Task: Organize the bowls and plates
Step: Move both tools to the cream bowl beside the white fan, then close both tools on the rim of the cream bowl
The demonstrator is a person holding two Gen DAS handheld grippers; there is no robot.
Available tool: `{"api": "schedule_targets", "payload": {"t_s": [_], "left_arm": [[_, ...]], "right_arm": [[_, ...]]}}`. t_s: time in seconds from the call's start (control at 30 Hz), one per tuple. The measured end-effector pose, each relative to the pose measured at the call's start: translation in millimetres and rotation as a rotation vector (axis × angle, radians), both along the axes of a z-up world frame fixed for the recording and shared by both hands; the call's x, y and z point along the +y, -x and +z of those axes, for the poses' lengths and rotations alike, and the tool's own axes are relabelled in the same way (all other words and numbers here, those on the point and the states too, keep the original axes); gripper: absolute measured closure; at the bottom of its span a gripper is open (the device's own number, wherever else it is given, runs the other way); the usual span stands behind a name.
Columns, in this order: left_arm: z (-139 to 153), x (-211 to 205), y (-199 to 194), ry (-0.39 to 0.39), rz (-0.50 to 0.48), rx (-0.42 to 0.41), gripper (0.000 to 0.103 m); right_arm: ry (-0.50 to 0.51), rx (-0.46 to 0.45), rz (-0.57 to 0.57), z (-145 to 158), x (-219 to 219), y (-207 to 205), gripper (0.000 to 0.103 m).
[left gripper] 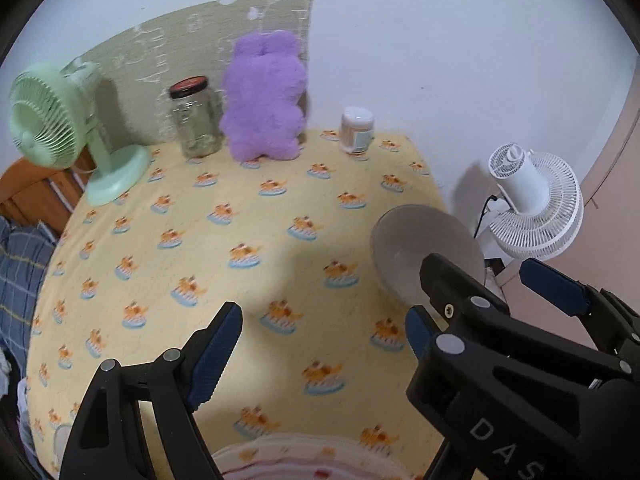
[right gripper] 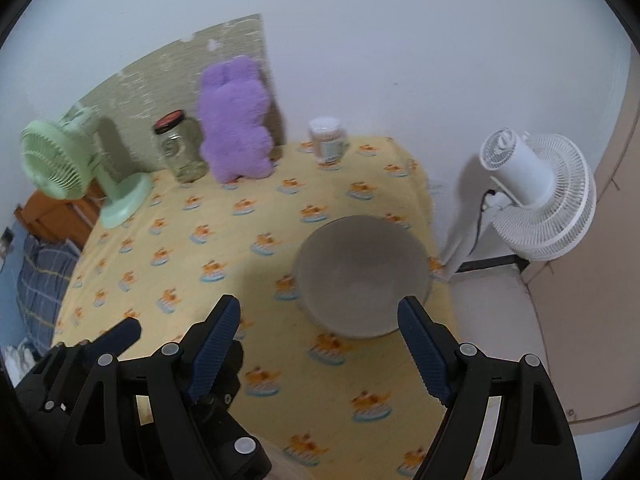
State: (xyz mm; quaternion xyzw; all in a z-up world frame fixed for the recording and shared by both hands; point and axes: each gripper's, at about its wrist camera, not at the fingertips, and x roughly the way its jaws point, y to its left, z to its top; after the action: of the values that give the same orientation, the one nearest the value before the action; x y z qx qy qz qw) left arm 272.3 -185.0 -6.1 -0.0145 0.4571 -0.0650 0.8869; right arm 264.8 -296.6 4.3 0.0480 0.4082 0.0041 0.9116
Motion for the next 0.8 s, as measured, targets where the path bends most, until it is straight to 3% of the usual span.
{"api": "schedule_targets", "payload": {"t_s": [0.37,0.47,0.57,0.73,0.8], "left_arm": [[-24,-47,-51,-0.034,-0.023,0.001,0.020],[-36,-53,-61,-0.041,-0.011,0.002,0.027],[-48,-58,-69,-0.060,-0.002,0.007,0.032],[-62,-67,-78,-0.078,-0.026,0.001,0.043],[-67,-69,-82,-0.079,-0.027,0.014,0.053]], "right_arm": [[0.000,-0.026,-0.114,-19,-56,-45,0.020],[0.007,-0.033,-0.127,-27,-64,-54,0.020],[0.010,-0.017,-0.139,-39,-70,-63,0.032],[-0.014,0.025,-0.165,-58,-82,-75,0.035],[-0.014,0.032,-0.170,-63,-84,-79,0.047]]}}
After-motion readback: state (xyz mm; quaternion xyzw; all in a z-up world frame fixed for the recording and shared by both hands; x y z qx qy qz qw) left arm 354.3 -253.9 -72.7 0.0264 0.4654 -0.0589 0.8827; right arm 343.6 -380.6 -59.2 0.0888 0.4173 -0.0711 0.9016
